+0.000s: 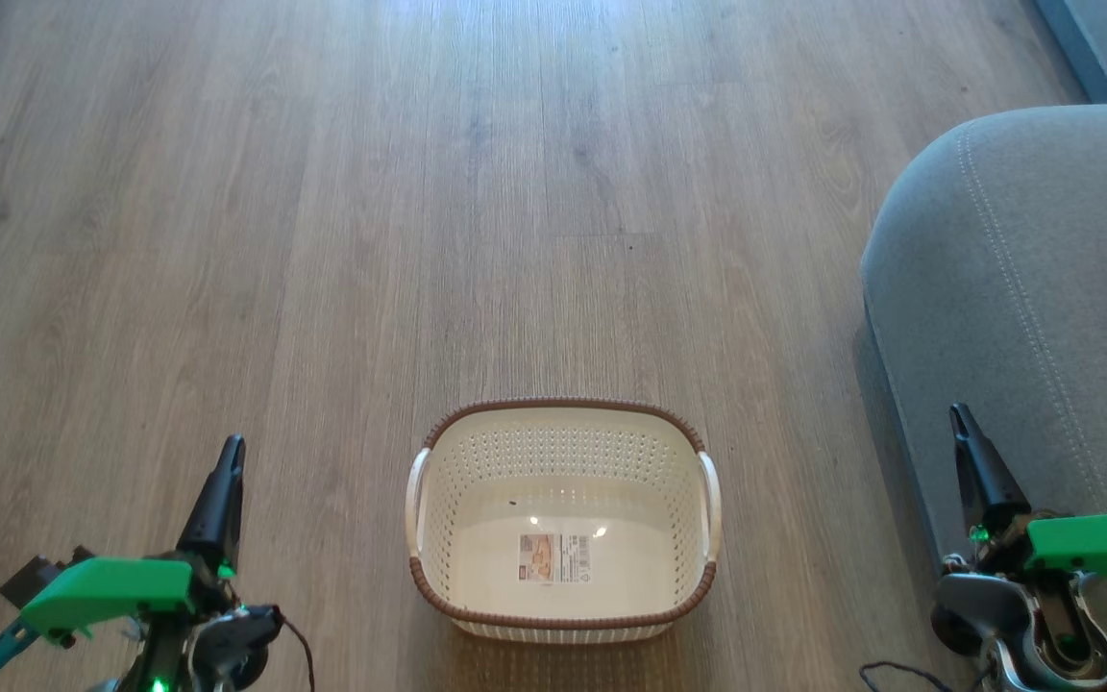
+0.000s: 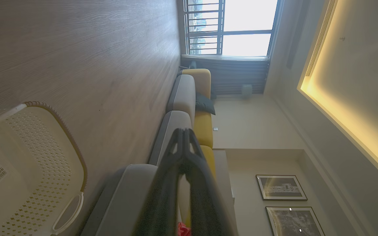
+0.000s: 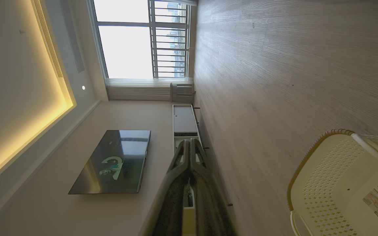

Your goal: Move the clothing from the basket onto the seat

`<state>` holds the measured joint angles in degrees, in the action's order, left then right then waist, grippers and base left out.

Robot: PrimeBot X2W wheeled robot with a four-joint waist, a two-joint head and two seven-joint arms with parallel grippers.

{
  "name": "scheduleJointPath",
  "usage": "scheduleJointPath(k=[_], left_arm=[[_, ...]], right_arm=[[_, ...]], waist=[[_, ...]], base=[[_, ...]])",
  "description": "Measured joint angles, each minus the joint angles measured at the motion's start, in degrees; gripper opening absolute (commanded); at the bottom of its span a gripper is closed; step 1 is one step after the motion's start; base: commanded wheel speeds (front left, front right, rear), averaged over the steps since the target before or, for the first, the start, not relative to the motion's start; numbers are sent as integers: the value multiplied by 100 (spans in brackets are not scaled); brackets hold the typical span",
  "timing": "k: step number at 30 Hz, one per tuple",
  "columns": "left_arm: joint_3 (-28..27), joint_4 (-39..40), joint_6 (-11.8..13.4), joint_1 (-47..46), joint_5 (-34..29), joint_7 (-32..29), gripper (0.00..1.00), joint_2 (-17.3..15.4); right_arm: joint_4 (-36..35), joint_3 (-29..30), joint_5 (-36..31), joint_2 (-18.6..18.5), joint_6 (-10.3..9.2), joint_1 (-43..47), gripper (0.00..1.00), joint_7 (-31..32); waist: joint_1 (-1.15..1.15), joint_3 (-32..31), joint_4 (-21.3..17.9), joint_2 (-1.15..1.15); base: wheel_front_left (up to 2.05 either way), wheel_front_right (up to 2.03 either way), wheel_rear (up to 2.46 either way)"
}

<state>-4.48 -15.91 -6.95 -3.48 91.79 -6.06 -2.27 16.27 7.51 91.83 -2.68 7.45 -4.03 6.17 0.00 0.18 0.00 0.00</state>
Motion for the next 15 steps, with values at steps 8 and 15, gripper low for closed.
scheduleJointPath(k=[8, 15], left_arm=[[-1, 0, 0, 0, 0, 0, 0, 0], [-1, 0, 0, 0, 0, 0, 0, 0]], right_arm=[[0, 0, 0, 0, 0, 0, 0, 0], [0, 0, 0, 0, 0, 0, 0, 0]], waist=[[0, 0, 0, 0], [0, 0, 0, 0]], base=[[0, 0, 0], [0, 0, 0]])
